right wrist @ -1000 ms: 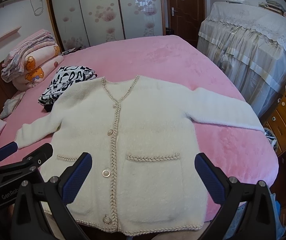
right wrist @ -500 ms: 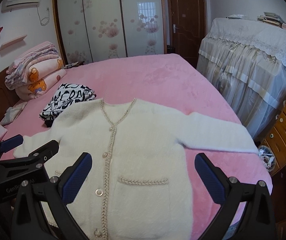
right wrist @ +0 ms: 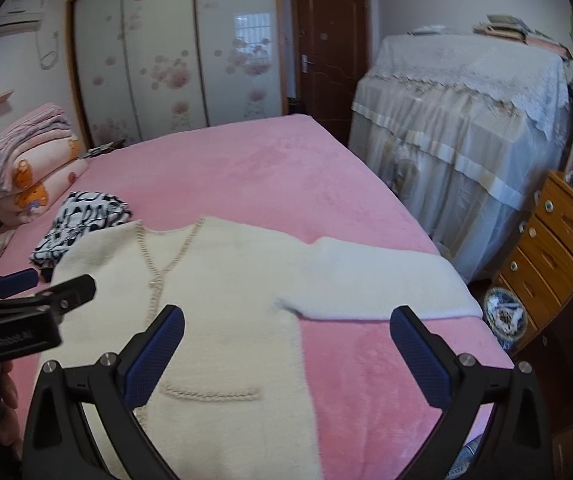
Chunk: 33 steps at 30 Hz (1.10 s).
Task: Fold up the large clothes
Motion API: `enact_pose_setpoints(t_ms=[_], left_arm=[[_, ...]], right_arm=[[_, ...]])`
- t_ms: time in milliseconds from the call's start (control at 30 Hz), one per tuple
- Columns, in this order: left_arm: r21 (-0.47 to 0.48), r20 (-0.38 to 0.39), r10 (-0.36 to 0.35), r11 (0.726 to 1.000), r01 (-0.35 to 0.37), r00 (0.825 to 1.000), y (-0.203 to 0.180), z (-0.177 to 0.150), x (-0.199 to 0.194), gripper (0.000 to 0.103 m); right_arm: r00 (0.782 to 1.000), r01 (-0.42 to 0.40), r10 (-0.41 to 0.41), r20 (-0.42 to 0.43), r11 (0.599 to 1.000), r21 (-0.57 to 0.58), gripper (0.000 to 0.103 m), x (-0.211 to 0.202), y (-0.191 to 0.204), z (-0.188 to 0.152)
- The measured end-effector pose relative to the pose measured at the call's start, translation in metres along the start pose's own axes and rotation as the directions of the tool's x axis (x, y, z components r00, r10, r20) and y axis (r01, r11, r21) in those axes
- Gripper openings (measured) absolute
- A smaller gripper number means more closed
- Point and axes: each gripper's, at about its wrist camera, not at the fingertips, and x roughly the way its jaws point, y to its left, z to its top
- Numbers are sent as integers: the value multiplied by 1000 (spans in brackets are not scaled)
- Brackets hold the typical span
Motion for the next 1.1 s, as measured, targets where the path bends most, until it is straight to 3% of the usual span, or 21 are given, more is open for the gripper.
enact_pose_setpoints(t_ms=[300, 433, 533, 767, 900, 1000, 1067, 1100], left_arm=[[82, -23, -51, 995, 53, 998, -62, 19, 65, 101], [114, -100, -31, 993, 42, 995, -90, 23, 111, 101], [130, -166, -44, 989, 66, 985, -107, 24, 149, 101], [125, -185, -59, 989, 84, 981, -126, 26, 197, 101], [111, -200, -59, 990, 82, 978, -130, 27, 212, 101], [110, -210, -78, 989, 102, 975, -131, 26, 213, 101], [106, -228, -80, 989, 107, 970, -128, 24, 214, 101], [102, -238, -82, 989, 109, 968, -125, 23, 214, 101]], right_arm=[[989, 64, -35, -146, 978, 201, 103, 77, -89, -17], [983, 83, -27, -181, 946, 313, 103, 104, -137, -23], [980, 72, 17, -197, 895, 439, 103, 128, -181, -30], [973, 72, 91, -214, 760, 646, 99, 192, -262, -50], [961, 78, 139, -239, 692, 718, 90, 230, -285, -63], [969, 102, 100, -225, 670, 735, 84, 243, -294, -60], [971, 142, 50, -234, 669, 730, 66, 248, -300, -53], [967, 180, 14, -255, 674, 716, 45, 251, -301, -48]])
